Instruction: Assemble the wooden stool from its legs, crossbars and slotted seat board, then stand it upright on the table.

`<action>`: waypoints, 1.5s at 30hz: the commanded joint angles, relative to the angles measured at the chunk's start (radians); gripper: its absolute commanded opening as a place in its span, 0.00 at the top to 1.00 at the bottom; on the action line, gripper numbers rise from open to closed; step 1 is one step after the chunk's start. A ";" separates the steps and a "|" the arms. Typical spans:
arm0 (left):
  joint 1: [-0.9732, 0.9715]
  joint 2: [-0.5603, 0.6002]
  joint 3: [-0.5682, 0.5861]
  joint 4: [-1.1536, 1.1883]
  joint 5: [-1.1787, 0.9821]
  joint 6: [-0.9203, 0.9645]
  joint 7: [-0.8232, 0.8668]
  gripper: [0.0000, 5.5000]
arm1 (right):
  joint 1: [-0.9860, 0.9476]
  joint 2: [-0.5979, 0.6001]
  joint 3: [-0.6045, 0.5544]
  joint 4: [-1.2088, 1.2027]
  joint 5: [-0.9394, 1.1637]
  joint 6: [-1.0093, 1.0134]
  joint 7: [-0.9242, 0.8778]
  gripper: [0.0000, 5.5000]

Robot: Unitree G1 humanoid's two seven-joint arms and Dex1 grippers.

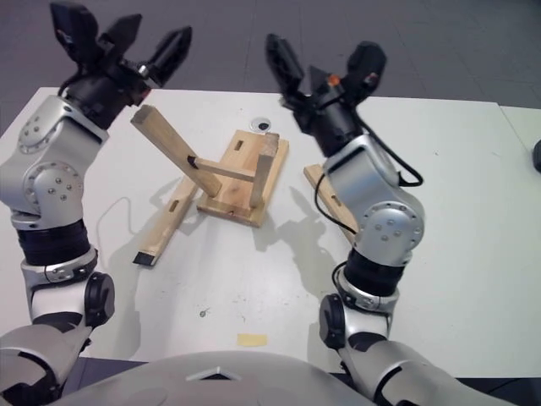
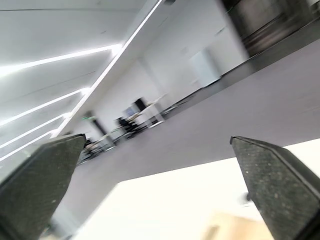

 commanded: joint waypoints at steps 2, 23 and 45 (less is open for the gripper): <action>0.033 0.007 0.100 0.028 0.048 -0.027 0.117 0.02 | 0.135 -0.045 0.039 -0.042 -0.193 -0.118 0.023 0.02; 0.386 -0.028 -0.271 -0.065 0.315 -0.057 0.002 0.02 | 0.468 -0.084 0.345 -0.187 -0.443 -0.014 0.165 0.02; 0.433 -0.128 -0.169 -0.208 0.303 -0.026 0.143 0.02 | 0.438 0.059 0.206 -0.180 -0.554 -0.012 0.032 0.02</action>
